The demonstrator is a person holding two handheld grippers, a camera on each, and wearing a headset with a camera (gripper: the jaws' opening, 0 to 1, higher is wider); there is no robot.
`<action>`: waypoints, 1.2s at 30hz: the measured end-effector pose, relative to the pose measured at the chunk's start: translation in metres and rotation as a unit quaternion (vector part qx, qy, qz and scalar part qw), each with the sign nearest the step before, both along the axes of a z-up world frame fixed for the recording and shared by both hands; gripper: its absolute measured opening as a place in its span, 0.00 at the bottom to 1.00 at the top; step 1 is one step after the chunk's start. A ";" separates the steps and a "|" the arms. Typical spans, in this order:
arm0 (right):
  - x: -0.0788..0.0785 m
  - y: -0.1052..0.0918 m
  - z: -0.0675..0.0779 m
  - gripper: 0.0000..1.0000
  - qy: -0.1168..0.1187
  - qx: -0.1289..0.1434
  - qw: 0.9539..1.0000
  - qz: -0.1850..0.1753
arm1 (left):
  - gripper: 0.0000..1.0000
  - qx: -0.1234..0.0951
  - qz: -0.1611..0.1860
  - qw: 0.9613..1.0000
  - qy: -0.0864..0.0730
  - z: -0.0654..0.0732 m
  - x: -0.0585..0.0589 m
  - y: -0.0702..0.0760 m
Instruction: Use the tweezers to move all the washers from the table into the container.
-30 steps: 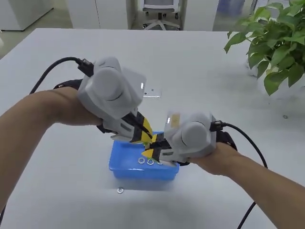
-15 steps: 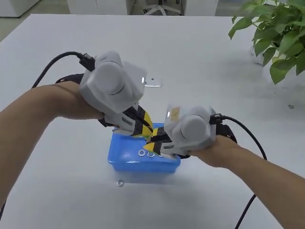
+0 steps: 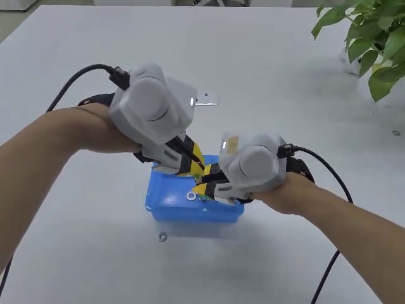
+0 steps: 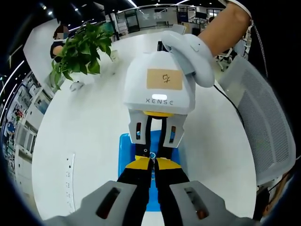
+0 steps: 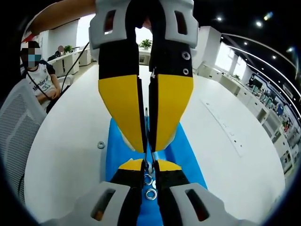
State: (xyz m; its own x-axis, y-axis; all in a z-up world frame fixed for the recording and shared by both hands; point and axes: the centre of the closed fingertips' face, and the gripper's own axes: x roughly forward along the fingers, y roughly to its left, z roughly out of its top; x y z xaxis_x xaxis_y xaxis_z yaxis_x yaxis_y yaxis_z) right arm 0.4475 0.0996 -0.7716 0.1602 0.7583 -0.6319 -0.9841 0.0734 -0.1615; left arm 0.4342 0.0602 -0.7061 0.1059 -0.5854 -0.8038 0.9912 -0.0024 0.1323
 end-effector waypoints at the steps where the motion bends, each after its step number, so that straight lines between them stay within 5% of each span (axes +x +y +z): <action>1: 0.000 0.000 0.000 0.10 0.000 -0.001 1.000 0.001 | 0.06 0.000 -0.001 1.000 0.000 -0.001 0.000 0.000; 17: -0.001 0.000 -0.002 0.10 0.002 -0.002 1.000 0.002 | 0.06 0.000 -0.003 1.000 0.004 -0.001 -0.002 0.000; 36: -0.012 0.003 0.022 0.10 -0.013 0.007 1.000 0.002 | 0.06 -0.001 -0.002 1.000 -0.011 0.022 -0.014 0.001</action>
